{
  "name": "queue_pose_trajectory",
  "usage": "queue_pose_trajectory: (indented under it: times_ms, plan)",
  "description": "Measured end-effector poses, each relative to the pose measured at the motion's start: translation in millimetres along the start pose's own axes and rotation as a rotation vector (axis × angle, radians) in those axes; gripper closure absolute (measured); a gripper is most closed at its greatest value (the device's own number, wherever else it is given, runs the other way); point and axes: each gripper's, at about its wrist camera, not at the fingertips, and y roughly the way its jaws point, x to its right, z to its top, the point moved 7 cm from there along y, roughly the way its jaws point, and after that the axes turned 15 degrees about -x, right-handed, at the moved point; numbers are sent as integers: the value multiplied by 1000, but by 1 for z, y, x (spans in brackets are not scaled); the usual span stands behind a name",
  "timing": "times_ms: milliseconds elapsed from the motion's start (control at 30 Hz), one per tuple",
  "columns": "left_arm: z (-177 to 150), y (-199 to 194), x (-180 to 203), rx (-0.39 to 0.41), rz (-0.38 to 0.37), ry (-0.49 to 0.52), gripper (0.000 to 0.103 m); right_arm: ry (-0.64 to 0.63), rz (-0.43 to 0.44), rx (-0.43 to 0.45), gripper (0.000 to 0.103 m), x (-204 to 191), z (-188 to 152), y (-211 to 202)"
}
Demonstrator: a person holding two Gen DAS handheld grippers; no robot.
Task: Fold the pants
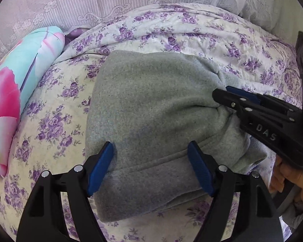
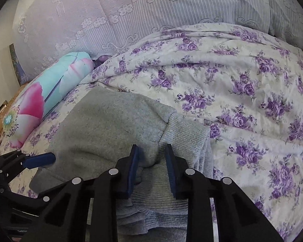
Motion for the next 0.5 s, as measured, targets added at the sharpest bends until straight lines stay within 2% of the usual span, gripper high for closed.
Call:
queue_pose_trajectory:
  times_ms: [67,167,267,333,500]
  plan:
    - [-1,-5,-1,-12,0,-11,29,-3,12,6,56,-5,1,-15]
    - [-6,-18,-2,-18,6,-32,29,10,-19,43,42,-8,0,-45]
    - [-12,-39,0,3,14,-26,28,47,-46,65,31,-6,-10,-79]
    - [-18,-57,2,26,23,-18,24,73,-58,78,26,-4,-21,-100]
    - [-35,-110,9,100,46,-5,14,102,-95,118,18,-10,-52,-153]
